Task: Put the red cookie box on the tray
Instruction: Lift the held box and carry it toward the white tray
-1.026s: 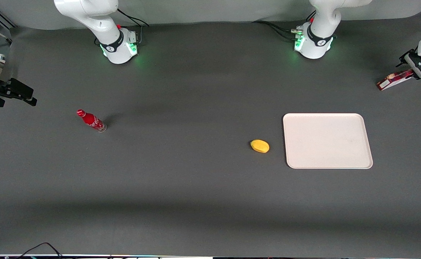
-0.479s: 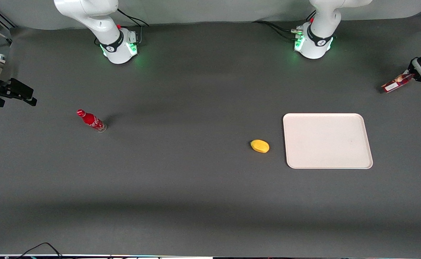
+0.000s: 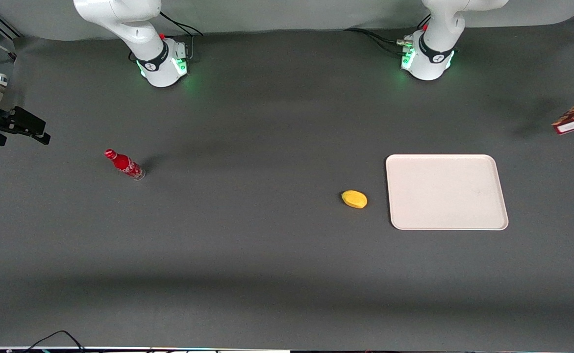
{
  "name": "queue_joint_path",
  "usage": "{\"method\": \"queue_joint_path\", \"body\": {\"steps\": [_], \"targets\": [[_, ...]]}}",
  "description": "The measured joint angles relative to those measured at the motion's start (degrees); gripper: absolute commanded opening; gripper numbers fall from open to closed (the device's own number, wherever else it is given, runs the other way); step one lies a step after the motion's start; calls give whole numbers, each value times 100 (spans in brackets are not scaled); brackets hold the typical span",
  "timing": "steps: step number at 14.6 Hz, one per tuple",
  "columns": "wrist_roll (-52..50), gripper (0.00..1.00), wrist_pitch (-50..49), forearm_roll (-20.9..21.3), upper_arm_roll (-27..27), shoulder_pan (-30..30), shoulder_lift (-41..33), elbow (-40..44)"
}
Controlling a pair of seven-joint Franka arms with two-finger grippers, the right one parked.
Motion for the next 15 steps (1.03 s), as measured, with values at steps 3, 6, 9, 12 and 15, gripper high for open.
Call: {"method": "queue_joint_path", "body": {"steps": [3, 6, 9, 12, 15], "targets": [[-1044, 0, -1431, 536, -310, -70, -19, 1302], [-2582, 0, -2708, 892, -805, -172, -38, 2512], [-4725, 0, -3824, 1006, -1488, -254, -56, 3486], [-7050, 0, -4154, 999, -2304, -276, -53, 3795], [-9137, 0, -3506, 1001, -3154, -278, 30, 3777]]}}
